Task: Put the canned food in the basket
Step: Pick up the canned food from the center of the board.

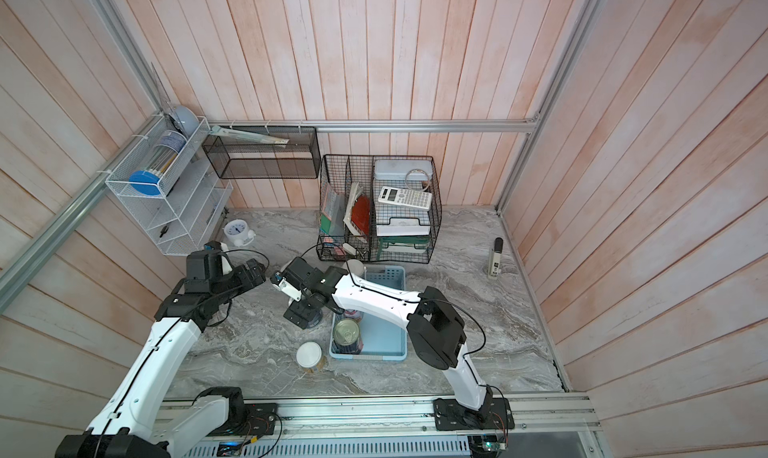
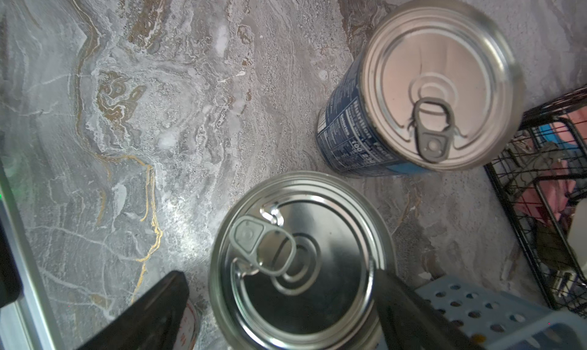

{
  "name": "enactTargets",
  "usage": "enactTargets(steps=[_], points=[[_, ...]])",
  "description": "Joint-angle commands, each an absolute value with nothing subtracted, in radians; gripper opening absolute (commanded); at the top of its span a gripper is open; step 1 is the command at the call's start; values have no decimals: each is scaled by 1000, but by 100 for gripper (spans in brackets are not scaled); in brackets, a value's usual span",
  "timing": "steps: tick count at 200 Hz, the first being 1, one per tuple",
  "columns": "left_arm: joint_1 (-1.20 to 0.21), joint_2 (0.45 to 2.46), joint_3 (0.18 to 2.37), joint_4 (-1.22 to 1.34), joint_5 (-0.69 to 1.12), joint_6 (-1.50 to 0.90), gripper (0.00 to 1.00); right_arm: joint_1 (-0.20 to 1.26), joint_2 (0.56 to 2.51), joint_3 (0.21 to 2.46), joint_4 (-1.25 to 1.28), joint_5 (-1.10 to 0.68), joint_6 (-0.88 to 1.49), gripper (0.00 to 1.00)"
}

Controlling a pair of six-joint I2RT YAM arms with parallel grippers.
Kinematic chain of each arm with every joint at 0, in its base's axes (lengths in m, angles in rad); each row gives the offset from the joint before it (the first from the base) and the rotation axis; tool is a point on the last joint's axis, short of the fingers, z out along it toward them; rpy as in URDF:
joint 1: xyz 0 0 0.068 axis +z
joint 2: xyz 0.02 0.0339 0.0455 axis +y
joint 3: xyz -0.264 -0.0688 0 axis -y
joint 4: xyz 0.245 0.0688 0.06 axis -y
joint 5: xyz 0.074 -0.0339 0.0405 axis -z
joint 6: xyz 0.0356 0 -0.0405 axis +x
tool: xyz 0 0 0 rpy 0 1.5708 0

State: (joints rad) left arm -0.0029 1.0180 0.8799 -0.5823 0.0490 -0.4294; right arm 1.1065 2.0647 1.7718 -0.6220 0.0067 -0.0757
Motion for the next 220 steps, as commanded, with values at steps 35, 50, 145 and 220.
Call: enactTargets(steps=[35,50,145,220], points=[[2,1002,865,-557,65,-408,100,1109,2055,1770,-700,106,-63,98],[2,1002,865,-557,67,-407,100,1112,2059,1796,-718,159,-63,98],[2,1000,864,-554,74,-406,100,1111,2087,1824,-710,197,-95,98],[2,1000,861,-554,80,-405,100,1080,2144,1847,-710,114,-71,98]])
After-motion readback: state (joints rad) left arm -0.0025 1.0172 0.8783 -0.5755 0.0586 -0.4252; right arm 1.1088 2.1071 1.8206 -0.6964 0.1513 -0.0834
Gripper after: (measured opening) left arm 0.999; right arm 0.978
